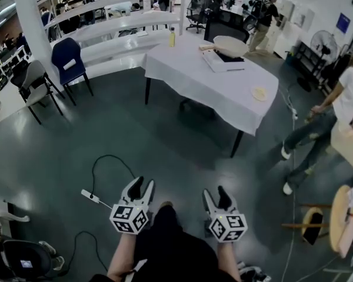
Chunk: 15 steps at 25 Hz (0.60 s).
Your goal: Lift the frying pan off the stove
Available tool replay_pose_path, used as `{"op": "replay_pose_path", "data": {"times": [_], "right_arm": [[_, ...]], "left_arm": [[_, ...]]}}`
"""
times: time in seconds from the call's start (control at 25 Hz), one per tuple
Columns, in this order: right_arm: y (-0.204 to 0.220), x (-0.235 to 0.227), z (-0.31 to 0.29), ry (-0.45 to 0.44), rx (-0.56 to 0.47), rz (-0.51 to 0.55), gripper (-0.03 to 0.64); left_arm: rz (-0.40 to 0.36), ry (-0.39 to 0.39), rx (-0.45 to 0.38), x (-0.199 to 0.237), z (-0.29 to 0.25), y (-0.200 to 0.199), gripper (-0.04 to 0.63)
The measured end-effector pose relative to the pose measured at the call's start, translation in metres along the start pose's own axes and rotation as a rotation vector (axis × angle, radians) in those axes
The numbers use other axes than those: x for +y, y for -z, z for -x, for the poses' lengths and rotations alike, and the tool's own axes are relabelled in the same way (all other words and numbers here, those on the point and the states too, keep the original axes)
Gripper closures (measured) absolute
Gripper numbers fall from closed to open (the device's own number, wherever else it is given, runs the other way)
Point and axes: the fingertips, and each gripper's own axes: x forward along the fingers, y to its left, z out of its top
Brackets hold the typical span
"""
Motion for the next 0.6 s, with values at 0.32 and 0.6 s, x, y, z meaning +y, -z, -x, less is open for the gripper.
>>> {"op": "replay_pose_path", "data": {"times": [0.32,0.6], "right_arm": [[-0.01,0.004,-0.015,-0.01,-0.028,0.03,0.265],[-0.05,-0.02,-0.075,-0.003,-0.072,0.043,0.267]], "left_arm": [[0.006,-0.043,-0.008,0.014,-0.007,-0.001,0.281],[0.054,-0.006,-0.007,0.04,-0.079,-0.037,0.281]]}}
